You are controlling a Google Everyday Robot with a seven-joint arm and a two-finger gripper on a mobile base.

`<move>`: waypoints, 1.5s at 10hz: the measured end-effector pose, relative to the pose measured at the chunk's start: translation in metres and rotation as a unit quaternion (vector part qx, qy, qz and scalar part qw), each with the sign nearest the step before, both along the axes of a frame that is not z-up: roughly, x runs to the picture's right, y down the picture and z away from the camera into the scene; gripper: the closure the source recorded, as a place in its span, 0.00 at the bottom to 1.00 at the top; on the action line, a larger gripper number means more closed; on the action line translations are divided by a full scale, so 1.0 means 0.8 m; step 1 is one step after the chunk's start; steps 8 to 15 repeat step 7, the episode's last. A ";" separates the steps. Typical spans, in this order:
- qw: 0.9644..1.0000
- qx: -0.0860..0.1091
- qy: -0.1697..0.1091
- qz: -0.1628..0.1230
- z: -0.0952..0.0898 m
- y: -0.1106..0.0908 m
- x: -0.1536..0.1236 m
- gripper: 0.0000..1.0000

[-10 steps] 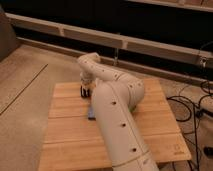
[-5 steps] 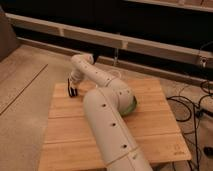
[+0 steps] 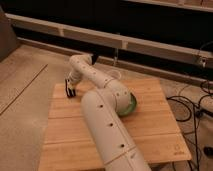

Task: Push the eraser across the table

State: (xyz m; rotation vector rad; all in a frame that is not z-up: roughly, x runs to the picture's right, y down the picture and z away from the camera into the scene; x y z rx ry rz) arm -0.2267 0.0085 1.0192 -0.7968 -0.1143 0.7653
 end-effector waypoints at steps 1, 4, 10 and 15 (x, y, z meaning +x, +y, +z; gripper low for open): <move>1.000 0.000 0.000 0.000 0.001 0.001 0.000 1.00; 1.000 -0.001 0.000 0.000 0.001 0.002 0.000 0.99; 1.000 -0.002 0.000 0.000 0.001 0.003 0.001 0.74; 1.000 -0.002 0.000 0.000 0.001 0.003 0.001 0.74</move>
